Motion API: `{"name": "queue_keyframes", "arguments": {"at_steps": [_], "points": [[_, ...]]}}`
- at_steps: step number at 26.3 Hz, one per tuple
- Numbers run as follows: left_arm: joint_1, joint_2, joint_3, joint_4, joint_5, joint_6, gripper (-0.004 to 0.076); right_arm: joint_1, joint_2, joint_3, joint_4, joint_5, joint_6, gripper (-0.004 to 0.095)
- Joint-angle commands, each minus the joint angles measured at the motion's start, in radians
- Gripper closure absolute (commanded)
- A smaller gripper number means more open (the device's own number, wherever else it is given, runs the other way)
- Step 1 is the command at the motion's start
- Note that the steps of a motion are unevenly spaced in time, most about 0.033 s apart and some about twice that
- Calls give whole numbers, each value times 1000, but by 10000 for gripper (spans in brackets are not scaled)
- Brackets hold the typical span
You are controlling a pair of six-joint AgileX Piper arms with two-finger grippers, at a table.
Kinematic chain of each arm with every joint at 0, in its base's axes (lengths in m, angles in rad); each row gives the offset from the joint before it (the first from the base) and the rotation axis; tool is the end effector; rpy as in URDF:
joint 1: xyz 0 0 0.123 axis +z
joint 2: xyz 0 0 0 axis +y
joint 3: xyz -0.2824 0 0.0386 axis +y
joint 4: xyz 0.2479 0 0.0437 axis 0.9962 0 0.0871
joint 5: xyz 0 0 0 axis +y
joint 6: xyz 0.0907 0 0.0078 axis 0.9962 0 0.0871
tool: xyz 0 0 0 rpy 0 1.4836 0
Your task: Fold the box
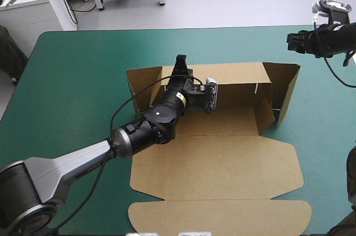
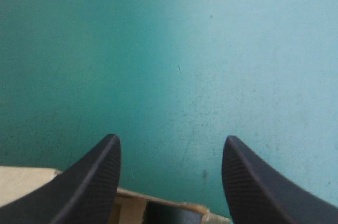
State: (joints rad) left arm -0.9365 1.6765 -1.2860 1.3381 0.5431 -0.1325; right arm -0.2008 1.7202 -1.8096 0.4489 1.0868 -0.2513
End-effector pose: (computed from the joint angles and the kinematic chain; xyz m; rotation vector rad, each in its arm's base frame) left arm 0.2652 -0.2830 0.3122 1.5547 1.2770 0.6766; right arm 0.3770 -0.0410 0.3981 0.0278 2.3818 0.3703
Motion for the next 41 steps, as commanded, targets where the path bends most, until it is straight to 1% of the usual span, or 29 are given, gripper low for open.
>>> {"name": "queue_keyframes", "arguments": {"at_steps": [1,7,13,20,24,25,26,29,30,31,33,36,41], "points": [[-9,-41,-31,27,-6,-14,734,-2,13,-34,40,-65,-11,377],[-9,-41,-31,27,-7,-14,734,-2,86,-38,104,-75,-57,379],[-9,-41,-31,27,-7,-14,734,-2,115,-38,108,-53,-64,379],[-9,-41,-31,27,-7,-14,734,-2,119,-38,71,34,-89,379],[-9,-41,-31,27,-7,-14,734,-2,119,-38,24,113,-108,393],[-9,-41,-31,27,-6,-14,734,-2,119,-38,9,168,-108,400],[-9,-41,-31,27,-6,-14,734,-2,119,-35,3,167,-103,400],[-9,-41,-31,27,-1,-17,734,-2,100,17,-3,167,-72,400],[-9,-41,-31,22,1,-17,734,-2,89,53,-17,167,-71,400],[-9,-41,-31,18,7,-20,734,-2,70,107,-56,167,-70,400],[-9,-41,-31,18,11,-46,734,-2,48,174,-69,167,-70,400],[-9,-41,-31,18,11,-48,734,-2,33,220,-37,167,-70,404],[-9,-41,-31,18,16,-48,734,-2,-11,296,45,167,-127,445]]}}
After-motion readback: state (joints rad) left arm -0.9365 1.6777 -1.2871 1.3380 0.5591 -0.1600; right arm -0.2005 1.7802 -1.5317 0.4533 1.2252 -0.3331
